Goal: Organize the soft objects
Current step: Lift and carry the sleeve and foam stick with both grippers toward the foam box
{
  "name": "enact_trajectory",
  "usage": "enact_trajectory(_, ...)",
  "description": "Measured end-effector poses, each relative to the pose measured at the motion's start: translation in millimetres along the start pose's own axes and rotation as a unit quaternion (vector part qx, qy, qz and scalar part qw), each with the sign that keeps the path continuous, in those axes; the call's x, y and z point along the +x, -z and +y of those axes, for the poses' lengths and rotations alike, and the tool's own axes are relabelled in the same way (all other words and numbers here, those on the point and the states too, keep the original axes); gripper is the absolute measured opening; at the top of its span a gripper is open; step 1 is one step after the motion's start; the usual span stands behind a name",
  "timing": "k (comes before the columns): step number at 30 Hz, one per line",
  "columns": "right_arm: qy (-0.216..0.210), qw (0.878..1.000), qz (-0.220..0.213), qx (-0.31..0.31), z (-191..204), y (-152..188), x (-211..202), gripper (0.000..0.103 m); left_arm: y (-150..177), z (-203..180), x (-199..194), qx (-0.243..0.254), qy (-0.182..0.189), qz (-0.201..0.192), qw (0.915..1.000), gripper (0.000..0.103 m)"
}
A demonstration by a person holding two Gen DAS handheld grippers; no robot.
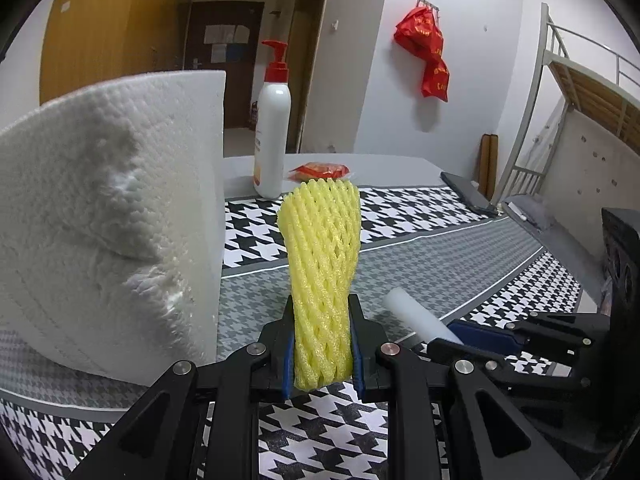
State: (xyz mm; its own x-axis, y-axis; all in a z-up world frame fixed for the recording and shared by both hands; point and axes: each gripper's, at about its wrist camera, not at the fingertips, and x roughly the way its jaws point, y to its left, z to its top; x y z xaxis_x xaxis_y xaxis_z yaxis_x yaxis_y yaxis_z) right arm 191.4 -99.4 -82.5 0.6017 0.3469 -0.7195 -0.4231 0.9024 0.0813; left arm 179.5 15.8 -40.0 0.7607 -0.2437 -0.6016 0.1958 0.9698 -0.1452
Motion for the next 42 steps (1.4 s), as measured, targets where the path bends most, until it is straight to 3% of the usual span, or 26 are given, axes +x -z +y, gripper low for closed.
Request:
enact_trajectory(11, 0.011, 0.999, -0.032, 0.018, -11, 6, -37, 0.024, 2, -17, -29, 0.020, -0.001, -0.022, 0.9996, 0.023)
enact_trajectory(25, 0.026, 0.993, -0.118, 0.015, -3, -3, -100, 0.024, -8, -33, -95, 0.062, -0.031, -0.109, 0.9917, 0.023)
enact_trajectory(36, 0.021, 0.986, -0.167, -0.010, 21, -13, -131, 0.024, -9, -18, -129, 0.055, -0.033, -0.150, 0.9866, 0.023)
enact_trajectory(42, 0.014, 0.981, -0.191, -0.023, 31, -19, -141, 0.024, -10, -9, -141, 0.050, -0.057, -0.170, 0.9826, 0.023)
